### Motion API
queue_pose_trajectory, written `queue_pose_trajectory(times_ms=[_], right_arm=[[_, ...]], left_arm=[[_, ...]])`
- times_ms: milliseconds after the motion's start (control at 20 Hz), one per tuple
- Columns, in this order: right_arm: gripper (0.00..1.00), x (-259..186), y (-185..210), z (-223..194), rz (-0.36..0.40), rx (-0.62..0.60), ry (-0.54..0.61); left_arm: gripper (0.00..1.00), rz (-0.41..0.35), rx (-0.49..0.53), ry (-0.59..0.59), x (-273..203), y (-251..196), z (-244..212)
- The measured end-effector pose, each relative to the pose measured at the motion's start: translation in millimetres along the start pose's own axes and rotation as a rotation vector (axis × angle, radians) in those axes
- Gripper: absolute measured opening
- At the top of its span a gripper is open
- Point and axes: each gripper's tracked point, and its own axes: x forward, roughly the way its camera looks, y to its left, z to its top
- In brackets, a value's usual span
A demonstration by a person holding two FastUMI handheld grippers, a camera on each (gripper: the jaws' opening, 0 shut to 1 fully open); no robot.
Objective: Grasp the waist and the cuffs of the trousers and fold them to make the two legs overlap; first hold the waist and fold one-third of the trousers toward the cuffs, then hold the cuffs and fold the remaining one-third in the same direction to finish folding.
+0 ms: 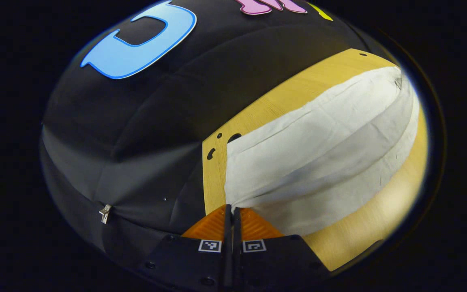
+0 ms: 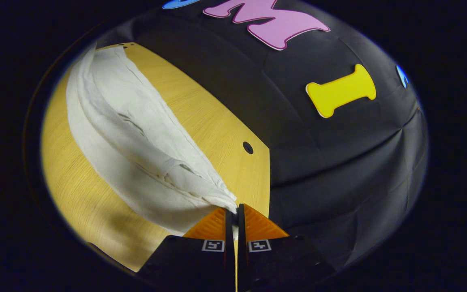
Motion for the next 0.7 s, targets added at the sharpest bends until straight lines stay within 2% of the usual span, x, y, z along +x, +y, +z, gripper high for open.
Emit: queue_pose_trajectory(times_ms=[350, 550, 700], right_arm=[[0.07, 59.3, 5.5, -2.7, 0.024, 0.086, 0.046], [0.07, 98.6, 24.2, -7.1, 0.043, 0.017, 0.074], [0.07, 109.0, 34.8, -9.3, 0.03, -0.033, 0.073]], left_arm=[[0.05, -0.007, 0.008, 0.045, 64.7, -4.8, 26.7], [0.05, -0.026, 0.095, 0.104, 106.9, -23.2, 28.9], [0.05, -0.035, 0.151, 0.2, 125.5, -38.1, 5.1]])
